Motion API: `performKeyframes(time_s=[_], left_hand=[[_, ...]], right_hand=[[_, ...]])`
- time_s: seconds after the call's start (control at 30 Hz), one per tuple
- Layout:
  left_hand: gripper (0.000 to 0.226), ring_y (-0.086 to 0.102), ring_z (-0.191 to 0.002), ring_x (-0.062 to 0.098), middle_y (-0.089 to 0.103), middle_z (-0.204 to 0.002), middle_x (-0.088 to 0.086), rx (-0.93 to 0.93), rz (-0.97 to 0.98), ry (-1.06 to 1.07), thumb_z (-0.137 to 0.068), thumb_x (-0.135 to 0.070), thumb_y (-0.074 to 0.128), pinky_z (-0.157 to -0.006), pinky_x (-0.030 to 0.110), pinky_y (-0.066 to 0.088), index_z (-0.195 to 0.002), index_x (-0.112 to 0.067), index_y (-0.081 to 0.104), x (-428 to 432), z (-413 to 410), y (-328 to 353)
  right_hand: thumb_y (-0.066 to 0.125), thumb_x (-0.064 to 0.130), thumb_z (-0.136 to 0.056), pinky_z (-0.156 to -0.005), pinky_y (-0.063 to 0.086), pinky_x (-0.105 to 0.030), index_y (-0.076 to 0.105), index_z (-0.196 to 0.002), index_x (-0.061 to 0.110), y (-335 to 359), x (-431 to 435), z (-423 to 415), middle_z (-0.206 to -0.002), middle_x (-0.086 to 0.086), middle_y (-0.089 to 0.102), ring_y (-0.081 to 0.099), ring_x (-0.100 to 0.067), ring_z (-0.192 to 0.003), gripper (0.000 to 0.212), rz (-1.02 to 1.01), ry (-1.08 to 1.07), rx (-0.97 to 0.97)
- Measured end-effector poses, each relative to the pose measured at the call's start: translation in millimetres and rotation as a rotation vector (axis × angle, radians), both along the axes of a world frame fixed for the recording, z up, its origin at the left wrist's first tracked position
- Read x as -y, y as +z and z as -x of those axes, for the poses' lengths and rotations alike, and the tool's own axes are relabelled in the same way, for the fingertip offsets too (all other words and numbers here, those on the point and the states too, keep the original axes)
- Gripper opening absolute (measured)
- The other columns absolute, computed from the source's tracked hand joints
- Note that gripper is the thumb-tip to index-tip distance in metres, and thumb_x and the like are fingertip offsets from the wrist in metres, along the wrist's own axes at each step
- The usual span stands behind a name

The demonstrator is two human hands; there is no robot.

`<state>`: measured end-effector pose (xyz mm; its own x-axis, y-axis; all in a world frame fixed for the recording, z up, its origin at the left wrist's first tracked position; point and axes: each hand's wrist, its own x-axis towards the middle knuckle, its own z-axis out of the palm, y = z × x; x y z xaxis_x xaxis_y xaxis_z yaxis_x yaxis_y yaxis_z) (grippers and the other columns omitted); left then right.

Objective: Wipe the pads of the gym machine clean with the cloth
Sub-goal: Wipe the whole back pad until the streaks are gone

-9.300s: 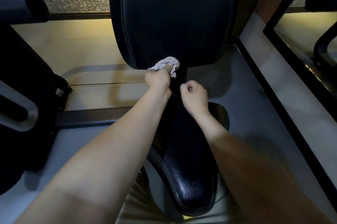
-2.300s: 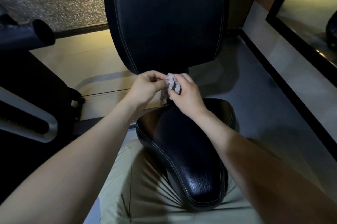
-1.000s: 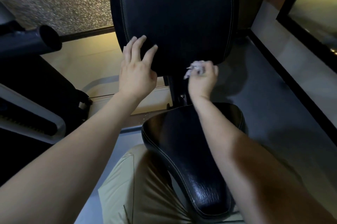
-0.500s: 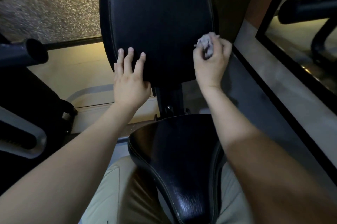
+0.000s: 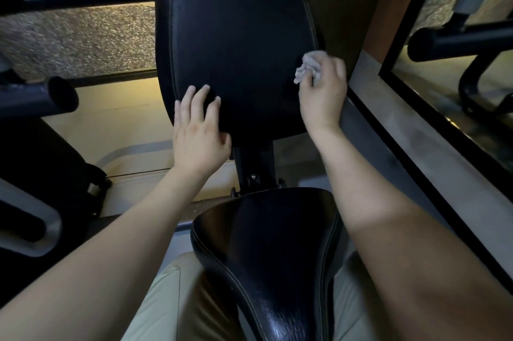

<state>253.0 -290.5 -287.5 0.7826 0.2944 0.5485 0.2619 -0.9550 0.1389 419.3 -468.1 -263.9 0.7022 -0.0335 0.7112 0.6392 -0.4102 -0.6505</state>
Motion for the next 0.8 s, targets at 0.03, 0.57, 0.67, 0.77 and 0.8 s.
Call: performKeyframes(time_s=[0.03,0.57,0.67,0.77,0.8], left_hand=[[0.068,0.009,-0.152,0.032,0.026,-0.160,0.009,0.019,-0.026,-0.020,-0.082,-0.024,0.063,-0.122,0.054,0.014,-0.147,-0.017,0.043,0.1,-3.1,5.7],[0.085,0.003,-0.153,0.034,0.021,-0.164,0.007,-0.009,-0.053,0.010,-0.078,-0.030,0.064,-0.122,0.059,0.008,-0.155,-0.029,0.028,-12.3,-21.2,21.5],[0.086,0.003,-0.153,0.034,0.020,-0.164,0.007,-0.005,-0.054,0.015,-0.078,-0.029,0.065,-0.122,0.059,0.008,-0.155,-0.028,0.028,-12.4,-21.6,20.6],[0.086,0.003,-0.153,0.034,0.020,-0.164,0.007,-0.010,-0.057,0.018,-0.078,-0.030,0.064,-0.122,0.059,0.008,-0.156,-0.028,0.027,-12.3,-22.8,23.0],[0.086,0.002,-0.153,0.034,0.019,-0.164,0.007,-0.015,-0.056,0.015,-0.079,-0.030,0.064,-0.122,0.059,0.008,-0.156,-0.029,0.027,-12.5,-22.4,23.2]], right_hand=[[0.055,0.003,-0.092,-0.093,0.050,-0.016,0.068,-0.113,0.009,10.3,-2.6,-8.6,-0.117,-0.011,0.058,0.061,-0.017,-0.104,0.026,0.012,0.000,0.028],[0.054,0.006,-0.099,-0.097,0.052,-0.025,0.060,-0.132,0.008,4.3,2.3,-11.8,-0.121,-0.014,0.053,0.058,-0.018,-0.107,0.034,0.120,0.014,0.106],[0.055,0.012,-0.101,-0.099,0.052,-0.034,0.050,-0.143,0.003,-31.2,4.3,5.4,-0.130,-0.020,0.046,0.055,-0.025,-0.113,0.043,0.194,0.019,0.117],[0.057,0.006,-0.098,-0.103,0.051,-0.036,0.046,-0.146,0.004,-33.6,13.2,-0.9,-0.144,-0.020,0.036,0.052,-0.027,-0.121,0.050,0.262,0.059,0.090],[0.055,0.001,-0.097,-0.105,0.050,-0.036,0.047,-0.146,0.006,-27.9,14.7,-2.1,-0.147,-0.018,0.036,0.052,-0.026,-0.124,0.050,0.252,0.073,0.055]])
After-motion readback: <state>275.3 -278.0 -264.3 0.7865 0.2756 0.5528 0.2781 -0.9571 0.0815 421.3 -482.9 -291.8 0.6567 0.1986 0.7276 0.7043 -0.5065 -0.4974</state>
